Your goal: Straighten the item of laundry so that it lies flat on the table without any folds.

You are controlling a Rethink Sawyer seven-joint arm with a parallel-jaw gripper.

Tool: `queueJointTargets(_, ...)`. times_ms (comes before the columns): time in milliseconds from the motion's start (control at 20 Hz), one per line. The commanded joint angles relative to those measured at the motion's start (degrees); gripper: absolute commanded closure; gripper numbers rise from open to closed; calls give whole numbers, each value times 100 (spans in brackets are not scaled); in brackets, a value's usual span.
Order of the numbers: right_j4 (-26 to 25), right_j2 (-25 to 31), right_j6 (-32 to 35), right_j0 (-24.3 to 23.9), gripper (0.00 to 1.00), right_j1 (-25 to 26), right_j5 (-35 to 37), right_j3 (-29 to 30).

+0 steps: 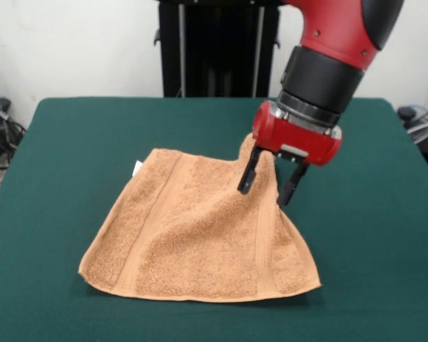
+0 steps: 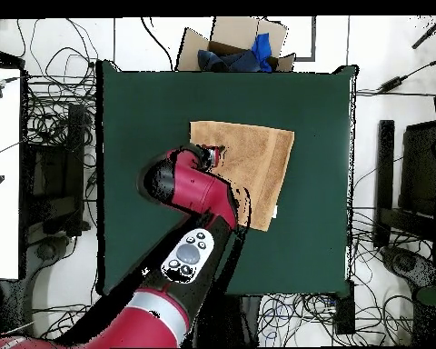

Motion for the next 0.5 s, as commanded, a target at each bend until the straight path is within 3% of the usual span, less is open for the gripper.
queueJointTargets(50,53,850,1522,-77,0,-119,40,657)
queueJointTargets(300,151,1807,1435,-740,0,-558,77,1186)
queueJointTargets(500,94,1927,1470,-827,0,-597,-10,1266)
